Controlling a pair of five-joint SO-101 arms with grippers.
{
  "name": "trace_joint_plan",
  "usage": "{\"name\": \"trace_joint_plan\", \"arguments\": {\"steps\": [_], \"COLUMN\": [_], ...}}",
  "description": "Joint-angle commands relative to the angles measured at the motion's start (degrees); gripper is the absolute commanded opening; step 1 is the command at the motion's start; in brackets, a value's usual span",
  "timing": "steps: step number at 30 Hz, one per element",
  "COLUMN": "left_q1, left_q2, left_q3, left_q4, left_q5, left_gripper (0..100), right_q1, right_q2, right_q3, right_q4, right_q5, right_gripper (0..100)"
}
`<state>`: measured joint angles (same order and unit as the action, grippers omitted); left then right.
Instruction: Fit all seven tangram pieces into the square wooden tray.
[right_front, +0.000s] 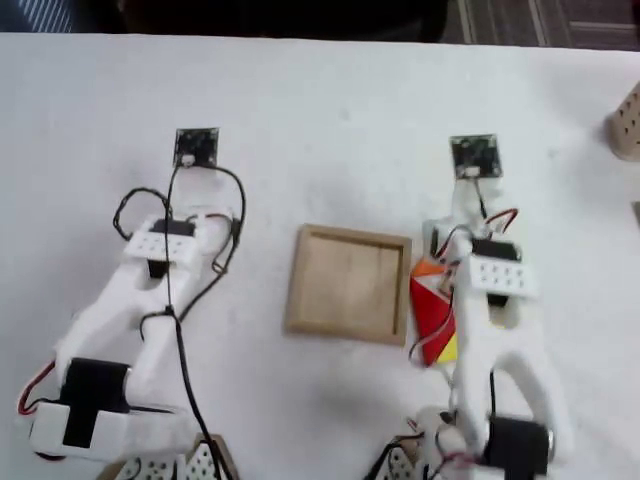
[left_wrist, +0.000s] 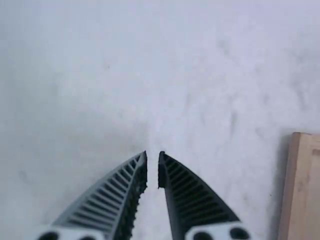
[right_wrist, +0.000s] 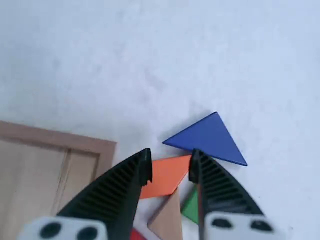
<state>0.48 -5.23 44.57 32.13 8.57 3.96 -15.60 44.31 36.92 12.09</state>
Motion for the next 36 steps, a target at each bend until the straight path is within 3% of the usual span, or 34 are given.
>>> {"name": "trace_joint_plan", "arguments": {"steps": [1, 6, 12, 33, 36], "left_q1": [0.84, 1.01, 1.01, 1.01, 1.01], "left_q2": [1.01, 5.14, 7.08, 6.81, 6.81], "left_q3": [-3.08, -7.21, -9.49, -9.05, -9.05], "left_q4": [-0.97, 1.14, 3.16, 3.16, 3.16], "left_q5": [-0.70, -5.10, -5.27, -5.36, -5.36], "left_gripper": [7, 7, 7, 7, 7], "right_q1": [2.59, 3.91, 3.91, 5.41, 5.05], "right_q2": [8.57, 20.00, 27.82, 29.67, 29.67], "right_q3": [-11.25, -22.51, -29.10, -27.52, -27.16], "right_q4": [2.95, 10.33, 12.26, 14.81, 15.52], "right_q5": [0.79, 4.84, 9.05, 13.63, 17.49], "right_gripper": [17.4, 23.1, 24.5, 24.7, 24.7]}}
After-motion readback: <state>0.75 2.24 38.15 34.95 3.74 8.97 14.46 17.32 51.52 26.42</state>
